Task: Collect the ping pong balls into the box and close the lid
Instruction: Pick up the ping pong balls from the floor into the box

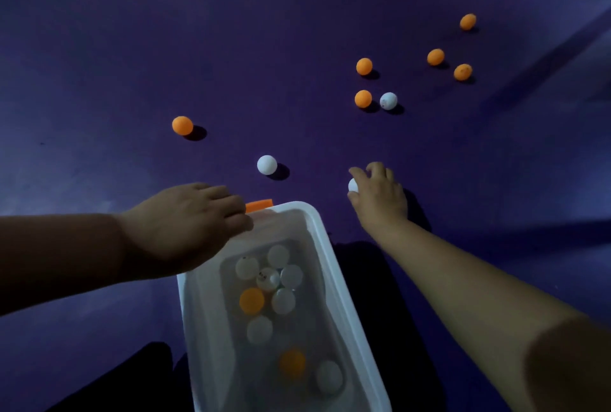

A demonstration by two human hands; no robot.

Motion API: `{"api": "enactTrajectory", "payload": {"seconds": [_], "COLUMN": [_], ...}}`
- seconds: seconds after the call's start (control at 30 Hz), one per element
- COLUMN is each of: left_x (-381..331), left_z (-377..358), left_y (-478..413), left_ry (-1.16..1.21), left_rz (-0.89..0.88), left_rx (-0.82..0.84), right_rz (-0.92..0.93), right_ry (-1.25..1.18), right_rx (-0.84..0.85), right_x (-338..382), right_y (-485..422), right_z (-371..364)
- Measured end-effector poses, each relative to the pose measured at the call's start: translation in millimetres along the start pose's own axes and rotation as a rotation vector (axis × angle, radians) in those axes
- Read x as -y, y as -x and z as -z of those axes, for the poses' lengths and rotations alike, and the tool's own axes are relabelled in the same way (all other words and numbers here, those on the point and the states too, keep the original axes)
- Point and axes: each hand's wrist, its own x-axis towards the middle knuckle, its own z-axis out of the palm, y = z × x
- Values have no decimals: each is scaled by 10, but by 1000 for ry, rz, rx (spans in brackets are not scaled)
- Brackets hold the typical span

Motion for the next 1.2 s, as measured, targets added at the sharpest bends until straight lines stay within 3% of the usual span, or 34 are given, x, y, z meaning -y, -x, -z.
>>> {"api": "enactTrajectory", "payload": {"seconds": [0.1, 0.3, 0.63, 0.77, 0.9, 1.03, 1.2], "left_x": [87, 453, 1111, 1342, 1612, 1881, 2002], "left_z": [-53, -270, -703, -835, -897, -930, -961], "left_y": [26, 63, 158, 133, 83, -18, -64], "left_ry": [62, 230, 253, 289, 190, 138, 310], "left_rz": [67, 404, 635, 796, 812, 916, 1013], "left_rx": [-60, -191, -188, -181, -206, -89, 67], "right_rz": [-18, -127, 201, 194, 118, 56, 130], "right_ry": [3, -262, -172, -164, -312, -519, -654], "right_rx": [133, 3, 276, 319, 291, 238, 254], "right_x": [-22, 346, 1273, 1289, 1265, 1251, 1227], "right_y": [-122, -447, -842, -892, -861, -706, -360], "right_z": [-45, 116, -7, -116, -15, 262, 615]}}
